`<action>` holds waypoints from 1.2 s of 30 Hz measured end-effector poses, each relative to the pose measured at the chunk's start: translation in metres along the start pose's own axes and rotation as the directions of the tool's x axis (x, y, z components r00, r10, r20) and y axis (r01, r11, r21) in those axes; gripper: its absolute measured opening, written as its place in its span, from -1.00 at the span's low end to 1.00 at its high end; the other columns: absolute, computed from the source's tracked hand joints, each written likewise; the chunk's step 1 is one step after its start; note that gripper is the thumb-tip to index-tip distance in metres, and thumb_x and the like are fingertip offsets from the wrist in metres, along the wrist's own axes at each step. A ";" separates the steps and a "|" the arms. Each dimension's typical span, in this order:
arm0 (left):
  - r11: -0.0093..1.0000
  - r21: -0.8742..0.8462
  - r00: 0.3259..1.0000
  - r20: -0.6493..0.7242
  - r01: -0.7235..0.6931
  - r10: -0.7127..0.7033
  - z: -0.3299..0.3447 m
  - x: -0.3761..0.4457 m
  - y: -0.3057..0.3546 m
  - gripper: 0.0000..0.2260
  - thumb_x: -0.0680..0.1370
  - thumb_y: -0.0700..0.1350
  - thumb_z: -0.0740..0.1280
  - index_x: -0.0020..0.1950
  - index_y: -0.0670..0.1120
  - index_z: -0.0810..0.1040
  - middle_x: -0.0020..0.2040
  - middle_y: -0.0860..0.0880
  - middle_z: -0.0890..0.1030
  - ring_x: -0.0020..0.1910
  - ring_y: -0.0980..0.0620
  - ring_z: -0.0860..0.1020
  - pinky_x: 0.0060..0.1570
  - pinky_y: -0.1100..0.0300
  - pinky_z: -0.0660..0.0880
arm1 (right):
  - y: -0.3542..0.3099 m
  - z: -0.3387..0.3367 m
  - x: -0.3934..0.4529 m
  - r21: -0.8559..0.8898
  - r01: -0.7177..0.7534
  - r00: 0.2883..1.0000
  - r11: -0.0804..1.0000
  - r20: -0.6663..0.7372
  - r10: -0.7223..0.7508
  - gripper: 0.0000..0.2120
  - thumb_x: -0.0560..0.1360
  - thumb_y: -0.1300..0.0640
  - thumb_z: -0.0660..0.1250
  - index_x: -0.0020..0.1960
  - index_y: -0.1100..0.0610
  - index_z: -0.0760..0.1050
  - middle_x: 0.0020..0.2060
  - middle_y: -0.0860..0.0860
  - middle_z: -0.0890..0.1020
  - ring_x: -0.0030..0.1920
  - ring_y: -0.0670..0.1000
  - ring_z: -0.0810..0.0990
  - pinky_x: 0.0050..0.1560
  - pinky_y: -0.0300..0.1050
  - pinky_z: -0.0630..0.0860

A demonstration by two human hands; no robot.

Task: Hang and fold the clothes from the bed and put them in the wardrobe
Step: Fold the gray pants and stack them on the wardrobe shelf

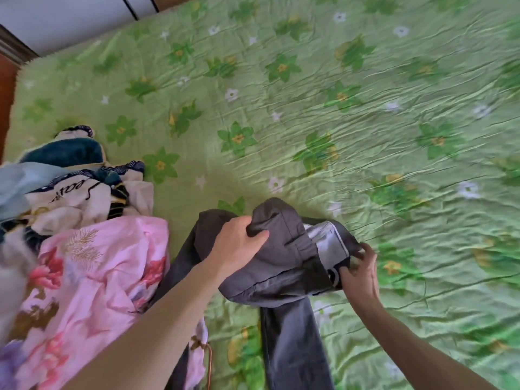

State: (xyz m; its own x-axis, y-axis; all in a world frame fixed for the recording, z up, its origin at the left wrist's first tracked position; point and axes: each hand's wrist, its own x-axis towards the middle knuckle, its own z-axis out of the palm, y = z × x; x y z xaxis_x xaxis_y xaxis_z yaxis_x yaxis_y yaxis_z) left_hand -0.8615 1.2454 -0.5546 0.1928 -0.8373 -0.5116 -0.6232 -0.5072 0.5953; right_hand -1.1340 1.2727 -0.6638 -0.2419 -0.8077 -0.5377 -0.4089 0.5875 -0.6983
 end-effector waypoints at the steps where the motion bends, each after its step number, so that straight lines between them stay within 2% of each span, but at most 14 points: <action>1: 0.998 -0.053 0.999 0.036 0.030 -0.028 -0.006 -0.006 0.003 -0.69 0.53 0.01 0.47 -0.19 -0.14 0.41 -0.29 -0.10 0.51 -0.29 -0.11 0.48 -0.23 -0.06 0.37 | -0.006 -0.004 0.000 0.027 -0.033 0.998 0.999 0.053 0.032 -0.34 0.46 0.27 0.47 0.47 0.05 0.27 -0.01 0.07 0.62 0.01 0.19 0.61 0.07 0.10 0.54; 3: 0.998 -0.051 0.998 0.038 0.048 -0.046 -0.018 -0.018 0.014 -0.71 0.47 -0.13 0.51 -0.10 -0.13 0.39 -0.22 -0.06 0.53 -0.28 -0.03 0.47 -0.23 0.04 0.35 | -0.017 -0.012 -0.002 0.070 -0.116 0.988 0.991 0.112 0.107 -0.47 0.48 0.20 0.52 0.37 0.09 0.39 -0.19 0.04 0.68 -0.19 0.13 0.64 -0.12 0.04 0.56; 6: 0.996 -0.048 0.997 0.020 0.080 -0.079 -0.036 -0.042 0.031 -0.63 0.43 -0.28 0.53 0.11 -0.15 0.42 -0.03 -0.08 0.57 -0.12 0.01 0.54 -0.18 0.14 0.41 | -0.034 -0.026 -0.014 0.127 -0.145 0.981 0.981 0.144 0.126 -0.71 0.49 0.19 0.51 0.15 0.16 0.53 -0.20 0.06 0.67 -0.24 0.07 0.63 -0.20 -0.05 0.55; 8: 0.991 -0.108 0.997 0.015 0.081 -0.080 -0.048 -0.061 0.040 -0.49 0.38 -0.21 0.57 0.25 -0.06 0.44 0.06 0.02 0.61 0.01 0.02 0.59 -0.05 0.15 0.50 | -0.051 -0.042 -0.028 0.137 -0.095 0.983 0.986 0.166 0.072 -0.80 0.50 0.21 0.50 0.04 0.13 0.52 -0.23 0.05 0.63 -0.32 -0.03 0.57 -0.31 -0.22 0.47; 10: 0.986 -0.151 0.997 -0.018 0.072 -0.075 -0.059 -0.081 0.045 -0.50 0.34 -0.03 0.65 0.22 0.06 0.55 0.08 0.11 0.67 0.08 0.07 0.63 0.08 0.09 0.56 | -0.071 -0.064 -0.043 0.137 -0.020 0.986 0.990 0.168 -0.003 -0.81 0.50 0.23 0.51 -0.01 0.12 0.49 -0.26 0.04 0.58 -0.42 -0.16 0.52 -0.40 -0.34 0.41; 14: 0.979 -0.201 0.987 -0.159 -0.032 -0.001 -0.087 -0.136 0.074 -0.88 0.52 0.01 0.57 -0.07 0.02 0.69 -0.14 0.09 0.74 -0.17 0.21 0.66 -0.15 0.17 0.53 | -0.123 -0.117 -0.074 0.178 0.140 0.976 0.974 0.141 -0.166 -0.71 0.52 0.23 0.50 0.11 -0.01 0.46 -0.19 0.10 0.63 -0.38 -0.14 0.58 -0.34 -0.21 0.51; 16: 0.968 -0.236 0.970 -0.243 -0.078 0.019 -0.106 -0.164 0.090 -0.85 0.54 -0.01 0.55 -0.12 -0.04 0.67 -0.21 0.06 0.71 -0.25 0.24 0.63 -0.25 0.26 0.46 | -0.153 -0.144 -0.090 0.227 0.201 0.965 0.953 0.120 -0.232 -0.56 0.53 0.21 0.51 0.27 -0.09 0.41 -0.15 0.10 0.65 -0.33 -0.11 0.62 -0.27 -0.13 0.55; 18: 0.956 -0.250 0.936 -0.347 -0.151 0.057 -0.128 -0.191 0.105 -0.80 0.51 0.00 0.58 -0.14 -0.09 0.67 -0.24 0.04 0.69 -0.27 0.22 0.62 -0.29 0.29 0.43 | -0.182 -0.172 -0.107 0.242 0.245 0.953 0.939 0.119 -0.279 -0.45 0.51 0.21 0.54 0.36 -0.08 0.37 -0.15 0.07 0.66 -0.33 -0.16 0.63 -0.30 -0.23 0.54; 22: 0.925 -0.230 0.838 -0.527 -0.302 0.143 -0.170 -0.247 0.134 -0.82 0.51 -0.15 0.59 -0.17 -0.04 0.60 -0.31 0.14 0.65 -0.31 0.31 0.56 -0.31 0.39 0.41 | -0.231 -0.227 -0.142 0.134 0.401 0.900 0.906 0.126 -0.417 -0.45 0.48 0.25 0.55 0.37 -0.05 0.45 -0.20 0.04 0.66 -0.29 -0.09 0.64 -0.23 -0.12 0.55; 24: 0.904 -0.224 0.807 -0.560 -0.364 0.186 -0.190 -0.271 0.145 -0.82 0.51 -0.24 0.57 -0.01 -0.14 0.59 -0.21 0.07 0.68 -0.27 0.30 0.58 -0.26 0.40 0.44 | -0.256 -0.254 -0.162 0.064 0.459 0.878 0.886 0.118 -0.464 -0.54 0.50 0.32 0.46 0.31 -0.03 0.49 -0.22 0.05 0.63 -0.24 0.04 0.63 -0.17 -0.02 0.56; 26: 0.872 -0.249 0.793 -0.567 -0.421 0.222 -0.210 -0.296 0.154 -0.69 0.51 -0.26 0.56 0.18 -0.15 0.55 -0.13 0.12 0.72 -0.18 0.31 0.64 -0.15 0.39 0.52 | -0.279 -0.281 -0.181 -0.010 0.496 0.866 0.868 0.078 -0.494 -0.72 0.49 0.33 0.41 0.12 0.04 0.58 -0.28 0.05 0.63 -0.29 0.12 0.62 -0.16 0.03 0.55; 29: 0.854 -0.213 0.757 -0.594 -0.474 0.272 -0.233 -0.329 0.165 -0.76 0.55 -0.15 0.54 0.17 -0.12 0.61 -0.08 0.12 0.74 -0.10 0.25 0.65 -0.03 0.23 0.55 | -0.304 -0.316 -0.205 -0.096 0.566 0.824 0.819 0.032 -0.566 -0.80 0.45 0.28 0.45 -0.13 -0.02 0.58 -0.40 -0.05 0.64 -0.33 0.10 0.65 -0.16 0.01 0.55; 32: 0.824 -0.189 0.711 -0.629 -0.534 0.316 -0.248 -0.351 0.177 -0.87 0.59 -0.07 0.50 0.09 -0.07 0.67 -0.01 -0.04 0.74 -0.02 0.07 0.65 0.08 0.03 0.54 | -0.328 -0.344 -0.219 -0.134 0.628 0.778 0.767 0.125 -0.615 -0.82 0.52 0.26 0.42 -0.07 -0.02 0.59 -0.32 -0.13 0.71 -0.20 0.03 0.70 -0.23 -0.04 0.54; 36: 0.805 -0.144 0.628 -0.708 -0.576 0.323 -0.268 -0.383 0.192 -0.56 0.56 0.22 0.39 0.06 -0.17 0.68 -0.04 -0.17 0.73 -0.03 -0.12 0.68 0.07 -0.17 0.56 | -0.356 -0.385 -0.243 -0.289 0.772 0.634 0.566 0.286 -0.719 -0.76 0.52 0.30 0.45 0.03 -0.03 0.59 -0.19 -0.19 0.75 -0.11 -0.06 0.66 -0.17 -0.23 0.52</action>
State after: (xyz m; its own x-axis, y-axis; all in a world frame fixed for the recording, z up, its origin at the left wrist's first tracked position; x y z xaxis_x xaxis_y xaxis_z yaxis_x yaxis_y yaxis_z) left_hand -0.8523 1.4136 -0.0783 0.4562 -0.8345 0.3092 -0.5030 0.0448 0.8631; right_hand -1.2679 1.2405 -0.1027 0.3923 -0.9195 0.0264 -0.6725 -0.3062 -0.6738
